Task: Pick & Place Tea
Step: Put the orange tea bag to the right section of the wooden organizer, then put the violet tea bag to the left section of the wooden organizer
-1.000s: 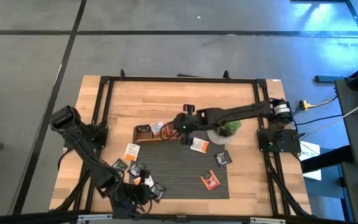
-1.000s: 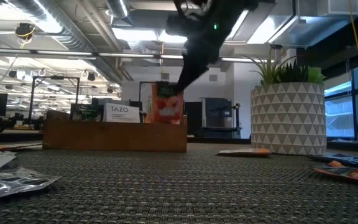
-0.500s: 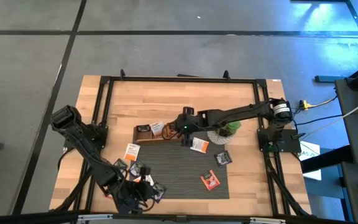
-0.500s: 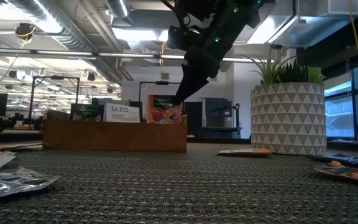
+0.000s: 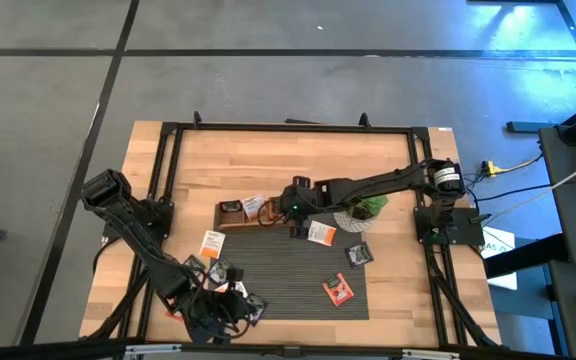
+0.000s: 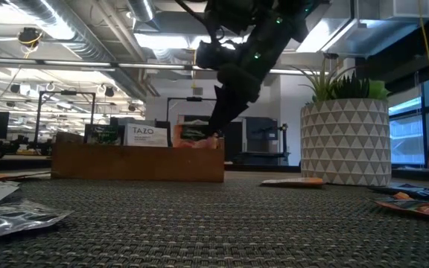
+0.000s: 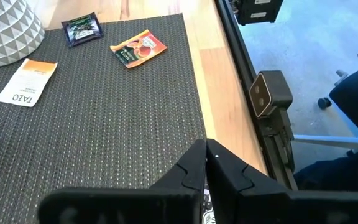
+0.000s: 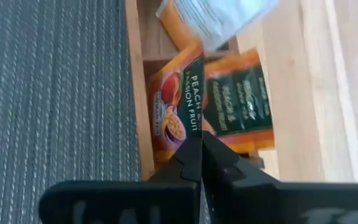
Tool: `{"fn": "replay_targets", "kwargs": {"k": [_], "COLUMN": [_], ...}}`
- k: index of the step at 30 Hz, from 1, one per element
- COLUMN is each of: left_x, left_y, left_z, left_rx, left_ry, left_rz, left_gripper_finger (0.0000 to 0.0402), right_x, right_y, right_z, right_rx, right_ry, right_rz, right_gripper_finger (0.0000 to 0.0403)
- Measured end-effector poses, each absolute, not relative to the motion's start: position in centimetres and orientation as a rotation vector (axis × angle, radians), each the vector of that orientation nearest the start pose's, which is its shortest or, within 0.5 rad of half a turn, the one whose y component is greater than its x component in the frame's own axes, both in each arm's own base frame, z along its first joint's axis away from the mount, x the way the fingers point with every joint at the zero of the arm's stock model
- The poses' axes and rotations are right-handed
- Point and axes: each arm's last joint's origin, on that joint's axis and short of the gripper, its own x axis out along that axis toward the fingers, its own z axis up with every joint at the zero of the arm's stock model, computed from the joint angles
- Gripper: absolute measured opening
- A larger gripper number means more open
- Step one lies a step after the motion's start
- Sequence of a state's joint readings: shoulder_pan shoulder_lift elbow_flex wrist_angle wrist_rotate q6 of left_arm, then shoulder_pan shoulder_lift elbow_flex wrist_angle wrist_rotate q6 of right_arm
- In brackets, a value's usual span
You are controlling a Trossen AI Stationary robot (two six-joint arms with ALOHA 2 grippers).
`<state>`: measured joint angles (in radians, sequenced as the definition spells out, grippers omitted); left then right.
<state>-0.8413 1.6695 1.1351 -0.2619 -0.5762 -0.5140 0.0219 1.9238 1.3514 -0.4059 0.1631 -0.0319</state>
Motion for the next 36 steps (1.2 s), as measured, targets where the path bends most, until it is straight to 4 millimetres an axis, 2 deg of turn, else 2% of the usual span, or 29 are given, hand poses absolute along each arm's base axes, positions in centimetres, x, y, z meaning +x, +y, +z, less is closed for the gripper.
{"fn": "replay_targets", "kwargs": {"k": [5, 12, 17, 23, 27, 32, 36], "left_x": [24.6, 24.6, 24.7, 24.7, 24.6, 25.2, 25.8], "left_y": [-25.2, -25.1, -25.1, -25.2, -25.5, -26.6, -27.5], "left_z": [22.7, 22.7, 22.8, 22.8, 22.5, 20.8, 18.7], "left_rx": [0.023, 0.031, 0.035, -0.010, -0.092, -0.138, -0.158], "left_ry": [0.645, 0.634, 0.626, 0.637, 0.675, 0.712, 0.772], "left_rz": [-0.092, -0.074, -0.061, -0.076, -0.116, -0.159, -0.218], "left_gripper_finger": [0.0013, 0.0008, 0.0012, 0.0010, 0.0008, 0.0012, 0.0011], "right_x": [40.3, 40.3, 40.4, 40.6, 40.7, 39.9, 39.3], "right_y": [0.4, 0.3, 0.3, 1.7, 4.0, 8.9, 12.7], "right_z": [18.9, 19.0, 20.8, 22.9, 23.5, 22.6, 21.7], "right_rx": [-0.144, -0.162, -0.207, -0.210, -0.207, -0.073, 0.048], "right_ry": [0.982, 0.977, 0.929, 0.894, 0.865, 0.850, 0.733], "right_rz": [-0.101, -0.145, -0.234, -0.213, -0.151, 0.070, 0.133], "right_gripper_finger": [0.0022, 0.0108, 0.0151, 0.0167, 0.0168, 0.0169, 0.0169]}}
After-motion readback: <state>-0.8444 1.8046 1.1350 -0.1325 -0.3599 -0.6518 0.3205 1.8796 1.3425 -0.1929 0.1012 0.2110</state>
